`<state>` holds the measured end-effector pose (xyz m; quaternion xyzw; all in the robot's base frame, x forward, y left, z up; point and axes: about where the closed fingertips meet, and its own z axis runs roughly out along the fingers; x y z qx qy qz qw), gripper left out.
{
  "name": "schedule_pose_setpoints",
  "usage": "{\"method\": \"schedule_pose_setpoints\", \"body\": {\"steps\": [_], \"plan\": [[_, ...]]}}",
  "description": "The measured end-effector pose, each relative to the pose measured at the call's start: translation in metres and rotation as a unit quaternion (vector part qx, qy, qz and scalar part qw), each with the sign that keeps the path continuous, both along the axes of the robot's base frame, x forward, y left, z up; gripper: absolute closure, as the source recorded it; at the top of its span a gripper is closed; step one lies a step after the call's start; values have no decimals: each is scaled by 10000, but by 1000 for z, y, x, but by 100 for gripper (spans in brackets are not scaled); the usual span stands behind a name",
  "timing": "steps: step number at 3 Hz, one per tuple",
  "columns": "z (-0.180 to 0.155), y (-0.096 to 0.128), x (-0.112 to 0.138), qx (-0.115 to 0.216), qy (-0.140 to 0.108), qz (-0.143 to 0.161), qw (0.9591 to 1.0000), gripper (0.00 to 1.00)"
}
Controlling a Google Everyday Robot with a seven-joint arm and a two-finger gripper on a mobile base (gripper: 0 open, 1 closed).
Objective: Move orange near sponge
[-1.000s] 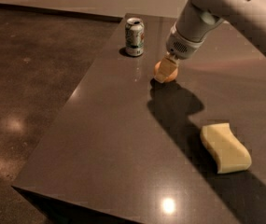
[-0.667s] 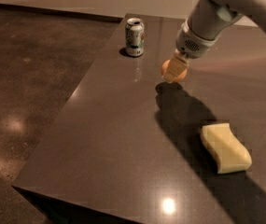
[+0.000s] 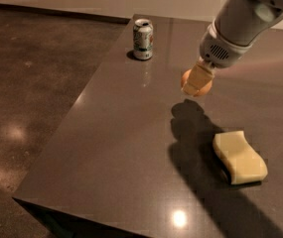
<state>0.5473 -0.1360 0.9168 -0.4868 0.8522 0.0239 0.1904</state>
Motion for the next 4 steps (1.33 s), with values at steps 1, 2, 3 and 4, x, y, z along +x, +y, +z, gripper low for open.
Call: {"method": "schedule_pose_setpoints", "body": {"steps": [1,2,3,4], "plan": [[-8,-1,-21,7,228,-291,9993,100],[-22,-3,-34,-6,461,-557,9974,100],[-36,-6,-47,11,632,-854,9943,100],[-40,-13,-58,50,635,-1117,9917,97]]}}
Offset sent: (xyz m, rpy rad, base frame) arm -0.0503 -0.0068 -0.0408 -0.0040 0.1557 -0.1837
